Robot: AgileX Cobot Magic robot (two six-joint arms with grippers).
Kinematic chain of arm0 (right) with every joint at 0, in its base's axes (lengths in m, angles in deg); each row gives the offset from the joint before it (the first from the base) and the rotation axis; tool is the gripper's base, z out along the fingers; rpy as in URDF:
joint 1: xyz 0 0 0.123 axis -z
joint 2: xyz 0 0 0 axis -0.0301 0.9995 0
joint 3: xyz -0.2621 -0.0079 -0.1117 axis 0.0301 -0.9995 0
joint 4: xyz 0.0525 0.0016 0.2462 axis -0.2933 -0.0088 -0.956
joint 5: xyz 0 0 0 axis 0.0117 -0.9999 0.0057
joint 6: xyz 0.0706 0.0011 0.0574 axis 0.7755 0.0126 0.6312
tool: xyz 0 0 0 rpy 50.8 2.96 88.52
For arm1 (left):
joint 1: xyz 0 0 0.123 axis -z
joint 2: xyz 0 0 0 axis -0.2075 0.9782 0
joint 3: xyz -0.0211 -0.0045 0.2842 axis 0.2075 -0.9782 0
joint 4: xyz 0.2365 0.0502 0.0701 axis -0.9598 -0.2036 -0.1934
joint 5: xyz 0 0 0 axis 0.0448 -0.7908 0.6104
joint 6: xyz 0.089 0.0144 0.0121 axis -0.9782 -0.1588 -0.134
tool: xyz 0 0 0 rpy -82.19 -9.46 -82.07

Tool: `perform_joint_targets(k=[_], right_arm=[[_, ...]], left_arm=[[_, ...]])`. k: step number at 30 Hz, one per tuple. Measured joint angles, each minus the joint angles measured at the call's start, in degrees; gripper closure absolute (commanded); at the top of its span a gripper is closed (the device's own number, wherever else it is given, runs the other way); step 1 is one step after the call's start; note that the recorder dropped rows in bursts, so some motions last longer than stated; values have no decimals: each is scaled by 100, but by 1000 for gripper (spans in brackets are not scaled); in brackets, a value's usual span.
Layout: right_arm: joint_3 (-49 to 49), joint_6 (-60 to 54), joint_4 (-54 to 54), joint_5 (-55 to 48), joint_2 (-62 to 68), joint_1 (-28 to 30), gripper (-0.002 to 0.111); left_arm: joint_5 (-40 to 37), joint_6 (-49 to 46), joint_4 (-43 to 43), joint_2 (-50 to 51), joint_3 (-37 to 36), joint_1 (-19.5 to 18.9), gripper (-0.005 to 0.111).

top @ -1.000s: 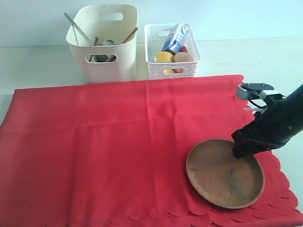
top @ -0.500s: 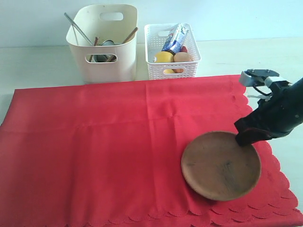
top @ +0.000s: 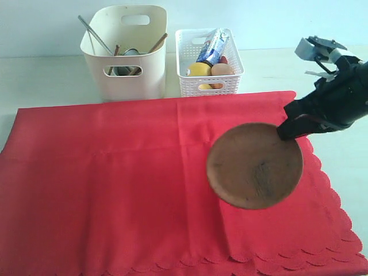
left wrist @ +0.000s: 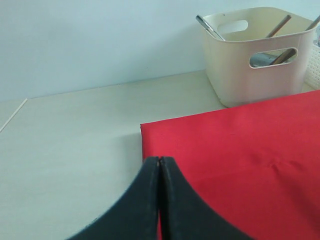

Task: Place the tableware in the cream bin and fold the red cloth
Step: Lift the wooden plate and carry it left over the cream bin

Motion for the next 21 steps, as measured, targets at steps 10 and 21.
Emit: perform_joint_targets(k=[10, 21], right_arm=[[328, -994, -1877, -129, 0, 0, 108], [339, -2752, -4744, -155, 0, 0, 108]], left_arm=[[0, 0, 0, 0, 0, 0, 107], [0, 0, 0, 0, 0, 0, 107]])
